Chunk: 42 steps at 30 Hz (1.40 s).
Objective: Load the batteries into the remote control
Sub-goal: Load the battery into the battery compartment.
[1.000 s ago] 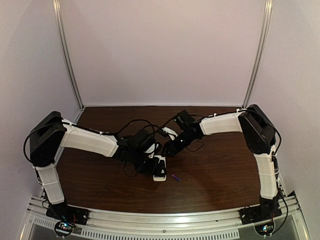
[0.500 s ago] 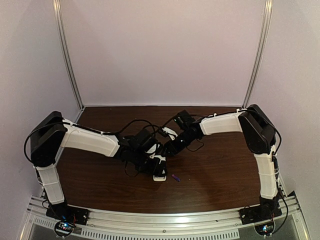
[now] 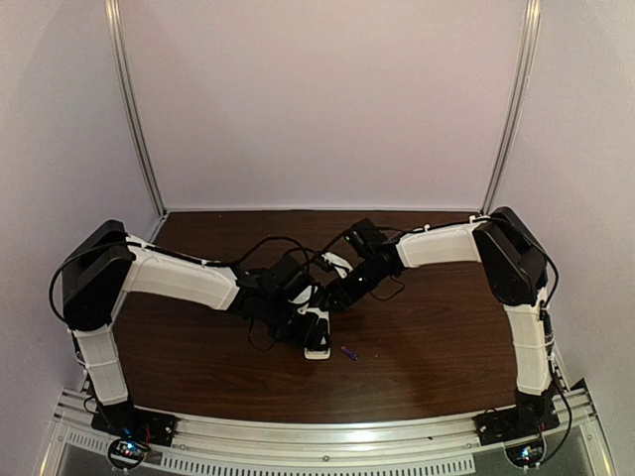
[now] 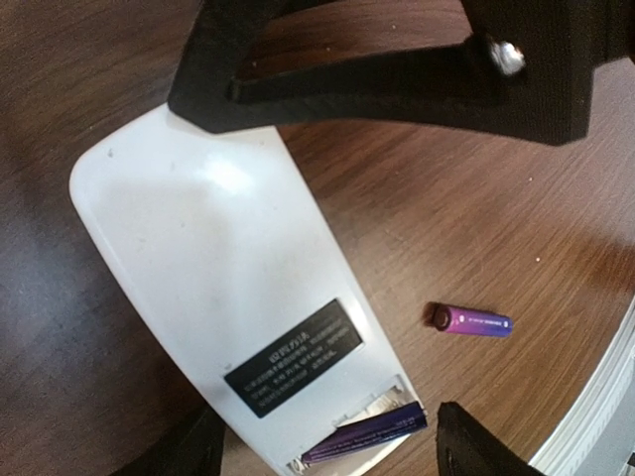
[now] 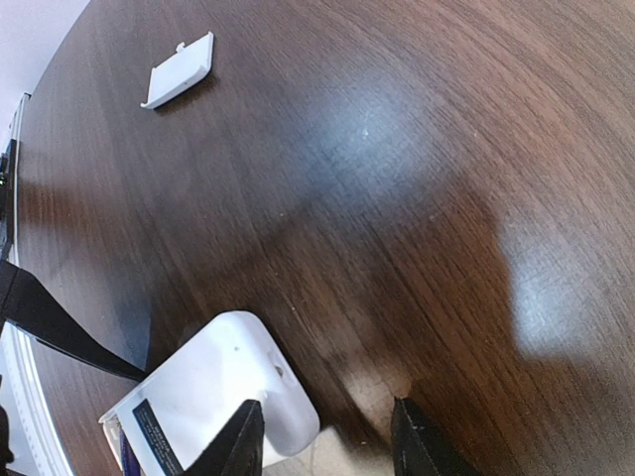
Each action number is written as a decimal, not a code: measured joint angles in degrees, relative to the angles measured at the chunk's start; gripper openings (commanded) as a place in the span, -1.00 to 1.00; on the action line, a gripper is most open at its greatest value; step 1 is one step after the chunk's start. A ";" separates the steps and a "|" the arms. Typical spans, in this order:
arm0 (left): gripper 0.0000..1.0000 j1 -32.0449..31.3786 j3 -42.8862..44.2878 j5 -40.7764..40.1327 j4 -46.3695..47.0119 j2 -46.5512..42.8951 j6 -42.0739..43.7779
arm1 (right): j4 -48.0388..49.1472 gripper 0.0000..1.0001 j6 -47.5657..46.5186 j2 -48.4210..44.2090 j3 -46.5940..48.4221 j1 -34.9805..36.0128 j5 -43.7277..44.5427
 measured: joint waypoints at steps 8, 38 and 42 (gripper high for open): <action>0.46 0.00 0.28 -0.31 -0.17 0.31 0.70 | 0.00 -0.08 0.02 0.00 0.00 0.02 -0.02; 0.50 -0.17 1.38 -0.55 -0.44 1.11 3.04 | 0.02 -0.07 -0.11 0.00 0.00 0.04 0.00; 0.49 -0.39 2.12 -1.14 -0.79 1.68 3.23 | 0.00 -0.07 -0.11 0.00 0.00 0.04 0.00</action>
